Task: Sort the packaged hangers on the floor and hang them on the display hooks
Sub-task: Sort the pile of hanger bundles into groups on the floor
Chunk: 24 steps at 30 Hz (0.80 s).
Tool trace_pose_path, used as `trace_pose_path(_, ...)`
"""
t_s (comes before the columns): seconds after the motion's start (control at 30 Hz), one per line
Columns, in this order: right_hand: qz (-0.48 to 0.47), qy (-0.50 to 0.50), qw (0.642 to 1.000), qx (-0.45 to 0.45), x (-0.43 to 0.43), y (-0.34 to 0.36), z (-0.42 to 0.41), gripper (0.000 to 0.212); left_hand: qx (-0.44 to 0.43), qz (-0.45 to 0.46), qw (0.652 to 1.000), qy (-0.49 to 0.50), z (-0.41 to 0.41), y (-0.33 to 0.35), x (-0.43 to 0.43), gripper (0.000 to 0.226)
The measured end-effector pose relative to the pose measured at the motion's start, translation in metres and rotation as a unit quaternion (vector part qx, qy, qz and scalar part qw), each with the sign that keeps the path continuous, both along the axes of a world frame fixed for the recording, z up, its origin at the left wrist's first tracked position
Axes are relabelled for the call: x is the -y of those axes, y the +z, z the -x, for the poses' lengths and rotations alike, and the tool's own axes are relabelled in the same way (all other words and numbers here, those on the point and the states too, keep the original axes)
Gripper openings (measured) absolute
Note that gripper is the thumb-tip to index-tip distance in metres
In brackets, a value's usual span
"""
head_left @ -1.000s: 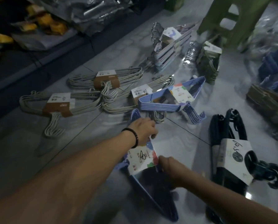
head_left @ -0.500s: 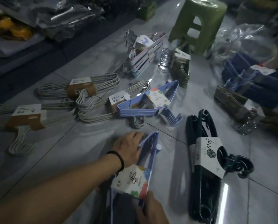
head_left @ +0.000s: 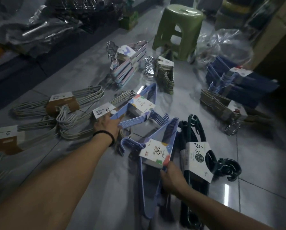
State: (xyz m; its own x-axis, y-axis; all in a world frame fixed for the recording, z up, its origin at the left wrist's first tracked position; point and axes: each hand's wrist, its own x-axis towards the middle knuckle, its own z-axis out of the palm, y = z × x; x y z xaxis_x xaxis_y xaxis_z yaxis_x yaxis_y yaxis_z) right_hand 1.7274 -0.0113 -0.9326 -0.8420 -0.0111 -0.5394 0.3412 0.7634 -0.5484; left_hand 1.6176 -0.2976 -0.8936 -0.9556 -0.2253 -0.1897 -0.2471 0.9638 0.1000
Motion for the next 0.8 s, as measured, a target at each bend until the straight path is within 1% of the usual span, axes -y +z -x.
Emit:
trace_pose_path(0.07,-0.016,0.006,1.0,0.006,-0.001,-0.004,0.011,0.025,-0.036,-0.003,0.999,-0.001,-0.002,-0.003,0.0,0.033)
trace_pose_path(0.17,-0.05,0.017,0.999,-0.005,0.0,-0.005,0.023,0.028,-0.093,-0.116,0.987,0.059,-0.003,0.001,-0.002,0.031)
trace_pose_path(0.2,-0.069,0.017,0.997,-0.013,0.001,-0.001,0.027,0.027,-0.11,-0.136,0.983,0.063,-0.003,0.004,-0.001,0.031)
trace_pose_path(0.3,-0.114,0.001,0.991,-0.067,0.004,0.011,0.04,0.017,-0.178,-0.136,0.974,0.041,-0.008,0.02,0.002,0.026)
trace_pose_path(0.43,-0.145,0.02,0.985,-0.095,0.007,0.024,0.069,0.013,-0.224,-0.161,0.959,0.063,-0.014,0.033,0.012,0.023)
trace_pose_path(0.5,-0.141,0.002,0.986,-0.087,0.006,0.035,0.087,0.014,-0.258,-0.18,0.948,0.048,-0.016,0.038,0.011,0.027)
trace_pose_path(0.57,-0.098,-0.03,0.991,-0.091,0.007,0.047,0.104,0.031,-0.274,-0.22,0.935,0.032,-0.018,0.042,0.007,0.036)
trace_pose_path(0.6,-0.065,-0.043,0.991,-0.105,0.009,0.055,0.11,0.036,-0.269,-0.262,0.926,0.034,-0.019,0.043,0.004,0.036)
trace_pose_path(0.63,-0.025,-0.054,0.99,-0.126,0.01,0.062,0.116,0.038,-0.249,-0.323,0.912,0.051,-0.021,0.046,-0.003,0.034)
trace_pose_path(0.67,0.033,-0.068,0.987,-0.144,0.011,0.071,0.12,0.041,-0.225,-0.406,0.883,0.074,-0.022,0.048,-0.011,0.029)
trace_pose_path(0.7,0.116,-0.097,0.978,-0.142,0.012,0.078,0.124,0.043,-0.198,-0.501,0.836,0.1,-0.025,0.052,-0.023,0.025)
trace_pose_path(0.73,0.219,-0.137,0.961,-0.104,0.012,0.089,0.126,0.042,-0.172,-0.592,0.777,0.127,-0.028,0.056,-0.035,0.022)
trace_pose_path(0.77,0.326,-0.176,0.928,-0.04,0.012,0.098,0.128,0.045,-0.142,-0.663,0.72,0.145,-0.03,0.059,-0.048,0.022)
trace_pose_path(0.8,0.413,-0.209,0.886,0.019,0.011,0.107,0.13,0.05,-0.111,-0.72,0.667,0.155,-0.034,0.063,-0.061,0.021)
